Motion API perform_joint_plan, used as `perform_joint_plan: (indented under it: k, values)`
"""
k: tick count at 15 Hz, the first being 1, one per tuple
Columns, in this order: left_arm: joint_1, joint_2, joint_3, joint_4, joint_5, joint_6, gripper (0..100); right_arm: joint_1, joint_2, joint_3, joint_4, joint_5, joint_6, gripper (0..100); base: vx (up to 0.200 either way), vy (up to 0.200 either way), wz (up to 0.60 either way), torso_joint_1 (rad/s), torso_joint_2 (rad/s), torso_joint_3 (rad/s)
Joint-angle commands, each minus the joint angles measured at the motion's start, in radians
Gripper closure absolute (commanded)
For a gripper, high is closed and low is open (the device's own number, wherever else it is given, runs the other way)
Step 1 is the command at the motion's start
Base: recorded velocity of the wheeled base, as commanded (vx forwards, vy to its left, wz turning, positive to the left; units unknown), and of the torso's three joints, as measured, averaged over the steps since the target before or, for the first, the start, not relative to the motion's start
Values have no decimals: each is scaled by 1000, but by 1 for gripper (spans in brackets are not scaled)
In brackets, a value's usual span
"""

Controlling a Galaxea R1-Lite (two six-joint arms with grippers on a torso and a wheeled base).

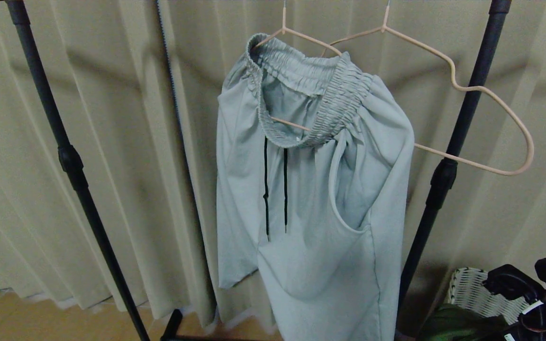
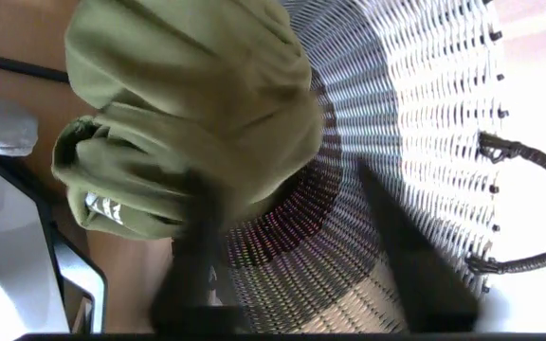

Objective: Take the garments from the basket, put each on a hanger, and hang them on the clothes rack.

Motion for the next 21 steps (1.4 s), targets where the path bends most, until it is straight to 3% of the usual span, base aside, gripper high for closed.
perform_joint_plan:
  k: [1, 4, 8, 9, 10, 13, 16, 21]
  values:
    - [0, 0, 0, 0, 0, -1, 0, 0, -5, 5, -1, 4, 0, 100, 0, 0, 0, 0, 0, 0]
    - [0, 0, 0, 3, 7, -24, 0, 0, -94, 51, -49, 14, 4, 100, 0, 0, 0, 0, 0, 0]
    - [0, 0, 0, 3, 6, -30, 0, 0, -429, 65, -38, 16, 0, 100, 0, 0, 0, 0, 0, 0]
    - [0, 0, 0, 4, 7, -36, 0, 3, -559, 29, -4, 18, 0, 100, 0, 0, 0, 0, 0, 0]
    - [0, 0, 0, 4, 7, -36, 0, 3, -570, 23, 2, 18, 0, 100, 0, 0, 0, 0, 0, 0]
    - [0, 0, 0, 4, 6, -42, 0, 3, -806, -159, 204, 85, 19, 100, -133, 0, 0, 2, 2, 2]
    - [0, 0, 0, 4, 4, -36, 0, 3, -889, -253, 338, 91, 23, 100, -200, 0, 0, 2, 2, 4]
    - [0, 0, 0, 4, 4, -36, 0, 9, -912, -267, 364, 93, 23, 100, -200, 0, 0, 5, 0, 5]
